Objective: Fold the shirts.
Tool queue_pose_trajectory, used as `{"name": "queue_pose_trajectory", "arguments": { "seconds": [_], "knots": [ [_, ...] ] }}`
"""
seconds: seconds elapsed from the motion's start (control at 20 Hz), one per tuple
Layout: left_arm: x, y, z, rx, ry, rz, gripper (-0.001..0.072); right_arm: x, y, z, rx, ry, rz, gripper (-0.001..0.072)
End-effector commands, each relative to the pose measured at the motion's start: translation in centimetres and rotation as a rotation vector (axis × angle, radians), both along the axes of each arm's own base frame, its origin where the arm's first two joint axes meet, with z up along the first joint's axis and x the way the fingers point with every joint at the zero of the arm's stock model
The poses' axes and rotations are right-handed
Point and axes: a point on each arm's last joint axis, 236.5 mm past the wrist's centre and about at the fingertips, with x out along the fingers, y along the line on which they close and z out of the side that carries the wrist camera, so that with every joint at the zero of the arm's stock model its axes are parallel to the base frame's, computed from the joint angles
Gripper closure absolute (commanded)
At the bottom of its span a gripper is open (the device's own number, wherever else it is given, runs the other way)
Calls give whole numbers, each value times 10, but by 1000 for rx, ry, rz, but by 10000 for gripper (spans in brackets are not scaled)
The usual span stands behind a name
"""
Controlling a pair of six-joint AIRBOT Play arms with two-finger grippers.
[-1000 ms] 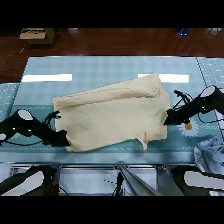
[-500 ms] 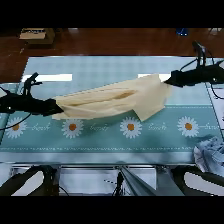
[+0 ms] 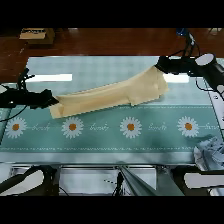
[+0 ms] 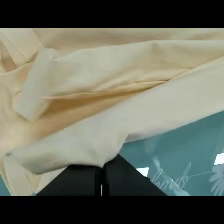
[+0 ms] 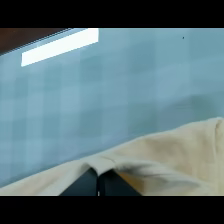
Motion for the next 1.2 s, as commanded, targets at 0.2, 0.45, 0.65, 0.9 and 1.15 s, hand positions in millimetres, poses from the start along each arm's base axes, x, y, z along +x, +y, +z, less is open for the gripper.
{"name": "queue_pose_trajectory", "arguments": {
  "seconds": [0.2, 0.45, 0.65, 0.9, 1.15],
  "knots": [
    [20, 27, -57, 20, 63, 108, 684, 18, -4, -46, 42, 47, -77, 686],
    [36, 32, -51, 26, 11, 149, 483, 17, -7, -43, 3, 31, -29, 275],
    [34, 33, -44, 26, 1, 144, 238, 16, -61, -21, -221, 21, 55, 252],
    [26, 24, -33, 13, 2, 90, 238, -28, -126, -58, -197, 298, -17, 102],
    [20, 20, -33, 24, -15, 3, 239, -52, -80, -91, 120, 432, 119, 100]
  ]
}}
